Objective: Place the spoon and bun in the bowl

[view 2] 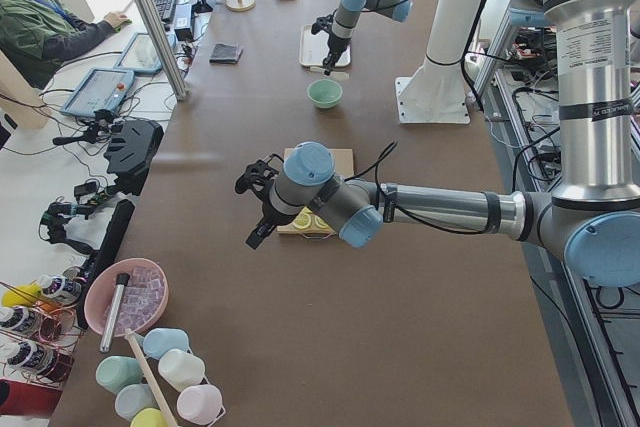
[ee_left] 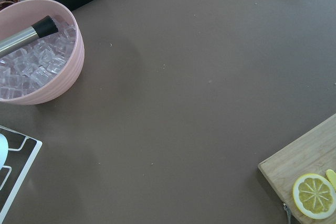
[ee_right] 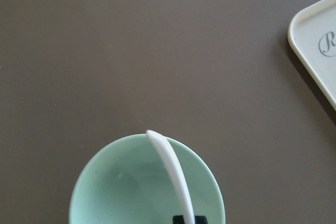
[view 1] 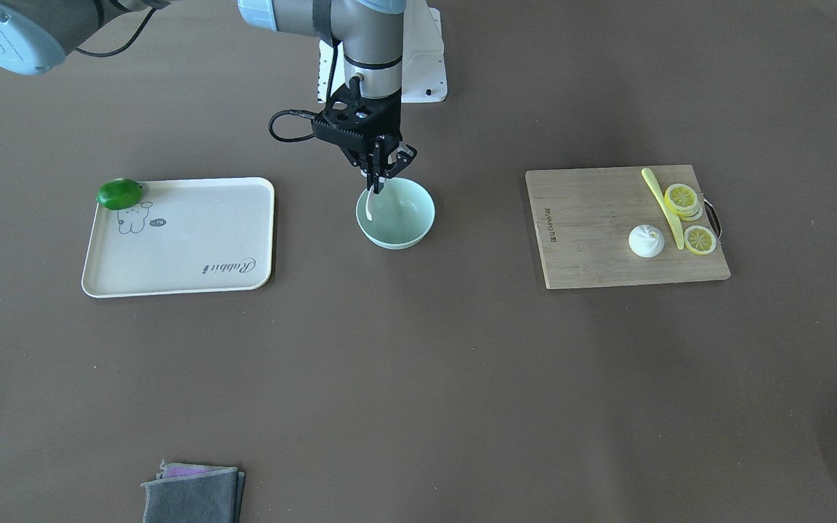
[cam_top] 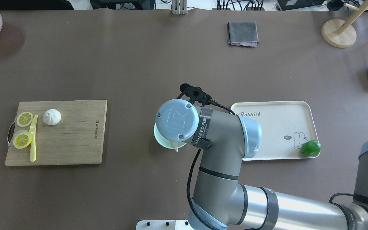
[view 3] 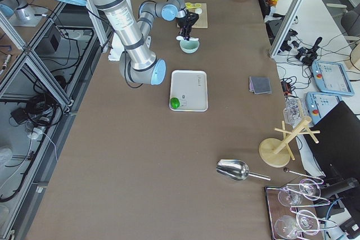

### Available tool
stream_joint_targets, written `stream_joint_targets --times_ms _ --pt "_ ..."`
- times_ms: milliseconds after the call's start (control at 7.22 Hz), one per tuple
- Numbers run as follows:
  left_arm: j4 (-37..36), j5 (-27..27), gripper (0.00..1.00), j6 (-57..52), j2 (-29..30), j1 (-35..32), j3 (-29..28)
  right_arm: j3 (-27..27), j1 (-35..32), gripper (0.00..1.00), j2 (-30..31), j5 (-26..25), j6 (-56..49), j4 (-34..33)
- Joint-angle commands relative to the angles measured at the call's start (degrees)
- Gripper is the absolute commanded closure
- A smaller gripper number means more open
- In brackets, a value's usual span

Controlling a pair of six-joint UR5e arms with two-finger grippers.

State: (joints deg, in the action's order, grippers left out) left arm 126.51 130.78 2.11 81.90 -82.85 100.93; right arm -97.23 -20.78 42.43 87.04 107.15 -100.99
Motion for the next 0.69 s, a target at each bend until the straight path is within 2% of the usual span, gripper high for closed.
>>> stream_joint_targets --times_ms 0,554 --pt "0.1 0.0 0.01 -0.1 -0.1 0.1 -0.4 6.7 -0.1 1.00 -3.5 -3.2 5.9 0.2" --pt "0.1 0.0 0.01 -0.1 -0.1 0.4 -0.6 9.4 2.0 1.00 -3.8 -8.4 6.0 0.4"
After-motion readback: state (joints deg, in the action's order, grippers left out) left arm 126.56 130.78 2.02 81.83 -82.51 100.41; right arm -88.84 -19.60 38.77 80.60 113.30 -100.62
